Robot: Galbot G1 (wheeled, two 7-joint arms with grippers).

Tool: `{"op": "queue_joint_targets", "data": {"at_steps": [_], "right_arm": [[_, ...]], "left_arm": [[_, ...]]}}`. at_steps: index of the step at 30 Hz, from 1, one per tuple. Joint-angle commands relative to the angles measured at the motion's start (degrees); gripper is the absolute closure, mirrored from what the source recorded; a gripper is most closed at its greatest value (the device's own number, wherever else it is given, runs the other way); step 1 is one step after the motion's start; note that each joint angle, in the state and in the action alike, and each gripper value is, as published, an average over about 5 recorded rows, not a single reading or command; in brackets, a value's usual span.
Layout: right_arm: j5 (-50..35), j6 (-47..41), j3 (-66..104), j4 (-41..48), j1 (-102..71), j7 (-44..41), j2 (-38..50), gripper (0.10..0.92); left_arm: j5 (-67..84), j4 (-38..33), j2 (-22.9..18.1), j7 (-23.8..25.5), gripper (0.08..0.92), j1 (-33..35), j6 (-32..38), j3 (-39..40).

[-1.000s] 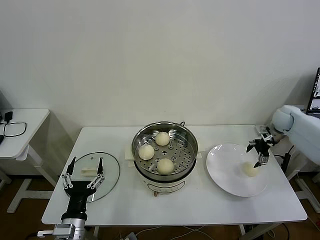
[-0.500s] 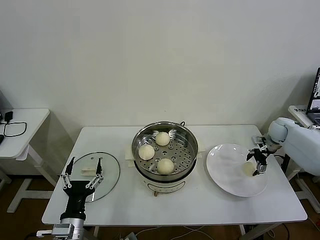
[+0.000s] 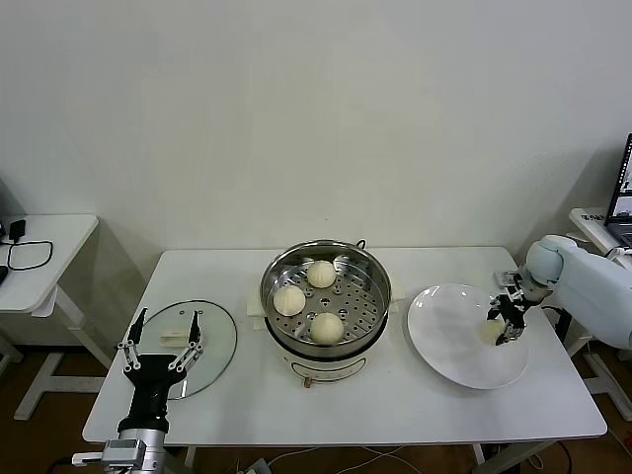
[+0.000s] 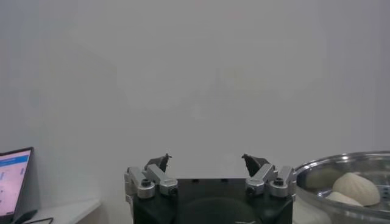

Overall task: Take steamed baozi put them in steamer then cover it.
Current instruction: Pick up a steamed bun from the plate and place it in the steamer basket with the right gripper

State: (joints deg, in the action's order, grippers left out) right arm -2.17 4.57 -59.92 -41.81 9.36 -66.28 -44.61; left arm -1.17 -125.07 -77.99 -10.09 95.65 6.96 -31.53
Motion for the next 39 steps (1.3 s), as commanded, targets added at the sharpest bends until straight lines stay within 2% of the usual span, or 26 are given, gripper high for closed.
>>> {"op": "queue_joint_targets", "data": {"at_steps": [1, 6, 11, 17, 23, 28, 39], "right_arm": [[-4.21, -0.96, -5.75, -6.79, 10.64, -4.18, 1.13, 0.388], [-15.97, -6.03, -16.18, -15.46, 25.72, -7.37, -1.24, 0.389], [-28.4, -11.1, -23.58, -23.26, 37.03, -6.65, -7.9, 0.389], [-35.22, -15.5, -26.23, -29.31, 41.18, -4.39, -15.46, 0.389], [-36.17, -17.85, -28.32, -30.93, 40.17, -2.24, -20.51, 0.389], [-33.6, -18.43, -30.14, -30.86, 37.04, -0.45, -22.14, 0.389], [-28.67, -18.68, -30.48, -23.63, 30.05, 2.14, -25.08, 0.389]], "left_arm": [[0.03, 0.12, 0.14, 0.02, 0.177, -0.21, -0.07, 0.42], [0.02, 0.13, 0.4, 0.01, 0.177, -0.75, -0.17, 0.86], [-0.18, 0.8, 0.79, 0.0, 0.177, -1.1, -0.05, 1.16], [-0.2, 1.08, 1.11, -0.02, 0.177, -1.07, 0.08, 1.31], [-0.26, 1.38, 0.98, -0.02, 0.177, -1.13, 0.1, 1.64], [-0.24, 0.86, 0.89, -0.12, 0.177, -0.96, -0.01, 1.47], [-0.2, 0.43, 0.61, -0.34, 0.177, -0.78, -0.08, 0.8]]}}
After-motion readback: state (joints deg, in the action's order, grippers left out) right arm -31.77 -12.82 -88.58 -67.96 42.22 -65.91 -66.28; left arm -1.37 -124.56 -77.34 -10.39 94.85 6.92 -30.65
